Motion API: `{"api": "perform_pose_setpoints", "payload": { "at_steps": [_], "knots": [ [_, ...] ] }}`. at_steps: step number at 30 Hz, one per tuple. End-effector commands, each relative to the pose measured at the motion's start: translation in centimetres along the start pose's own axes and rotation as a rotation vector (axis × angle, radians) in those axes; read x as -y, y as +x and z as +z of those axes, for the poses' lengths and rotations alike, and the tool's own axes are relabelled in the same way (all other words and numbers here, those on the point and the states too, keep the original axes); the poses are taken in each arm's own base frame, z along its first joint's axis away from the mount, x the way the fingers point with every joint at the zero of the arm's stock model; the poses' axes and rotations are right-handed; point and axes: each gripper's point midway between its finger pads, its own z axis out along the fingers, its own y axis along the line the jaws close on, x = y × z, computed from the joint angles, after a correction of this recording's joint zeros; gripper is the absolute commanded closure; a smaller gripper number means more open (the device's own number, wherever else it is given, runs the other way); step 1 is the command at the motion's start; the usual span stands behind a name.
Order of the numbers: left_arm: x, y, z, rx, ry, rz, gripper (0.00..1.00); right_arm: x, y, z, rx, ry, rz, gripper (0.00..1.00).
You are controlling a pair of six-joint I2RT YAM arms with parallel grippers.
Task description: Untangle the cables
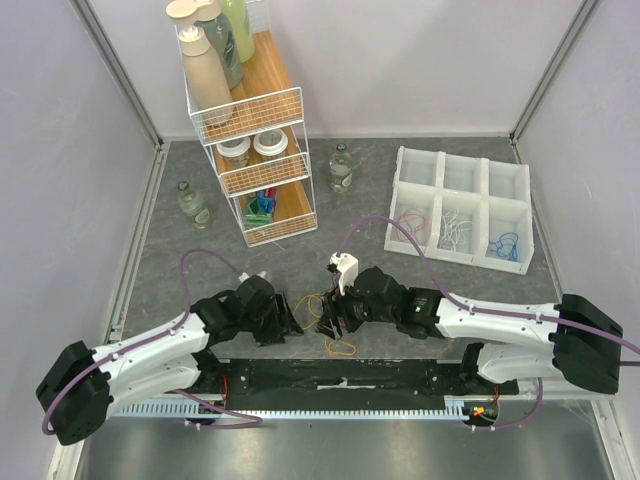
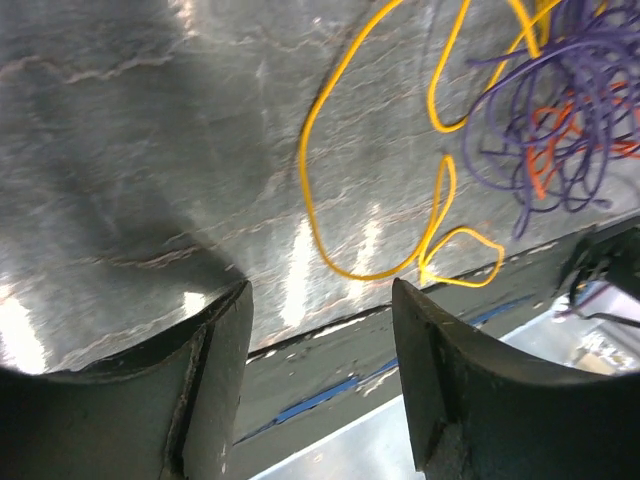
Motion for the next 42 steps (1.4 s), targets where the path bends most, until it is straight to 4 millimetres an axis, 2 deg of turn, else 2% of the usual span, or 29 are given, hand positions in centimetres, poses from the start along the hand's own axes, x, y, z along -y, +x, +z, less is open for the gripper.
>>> {"api": "perform_pose_setpoints", "payload": {
  "at_steps": [1,6,8,13,16,17,21,22,24,27,29,32,34,35,39,42],
  "knots": [
    [2.2,-1.4,0.9,0.064,0.098,-0.164,0.36,-0.7,-2.0,0.3,0.085,-0.012,0.009,0.27],
    [2.1,-1.9,1.9,0.098,0.146,-0.335,0.30,-0.2,-1.7,-0.2,0.094,0.004,0.024,0.27],
    [1.5,-1.7,2.5,0.100,0.158,-0.443,0.28,0.2,-1.5,-0.4,0.097,0.018,0.025,0.28],
    [0.3,-2.4,3.2,0.149,0.192,-0.615,0.34,1.2,-1.2,-0.5,0.093,0.071,0.030,0.28],
    [-0.2,-3.4,3.0,0.217,0.196,-0.633,0.46,1.8,-0.8,-0.2,0.077,0.102,0.042,0.28],
    [-1.1,-3.4,3.1,0.237,0.164,-0.635,0.52,1.9,-0.6,0.0,0.069,0.109,0.049,0.28],
    [-2.0,-4.6,2.5,0.330,0.183,-0.609,0.65,2.7,0.7,1.2,0.020,0.142,0.077,0.31],
    [-1.7,-4.9,2.2,0.345,0.207,-0.603,0.77,2.9,1.1,1.6,0.003,0.149,0.082,0.33],
    [-0.5,-5.7,1.2,0.378,0.277,-0.569,0.89,3.0,1.5,2.2,-0.018,0.156,0.096,0.38],
    [-0.1,-6.2,0.1,0.428,0.324,-0.503,0.94,3.3,2.0,3.0,-0.037,0.170,0.115,0.48],
    [1.6,-7.4,-2.5,0.489,0.376,-0.429,0.98,3.8,2.3,3.3,-0.041,0.195,0.128,0.54],
    [3.5,-9.3,-8.5,0.637,0.427,-0.285,0.98,5.6,2.9,3.2,-0.038,0.287,0.153,0.62],
    [4.2,-10.4,-13.5,0.753,0.455,-0.204,0.98,7.2,3.8,2.8,-0.052,0.373,0.168,0.65],
    [4.9,-11.0,-17.1,0.826,0.491,-0.168,0.98,7.9,4.2,2.7,-0.055,0.409,0.172,0.66],
    [4.4,-11.8,-27.5,1.049,0.537,-0.083,0.98,10.7,5.7,2.0,-0.079,0.545,0.195,0.68],
    [4.0,-11.7,-32.9,1.156,0.534,0.004,0.98,11.5,6.1,1.7,-0.081,0.581,0.208,0.68]
  ]
}}
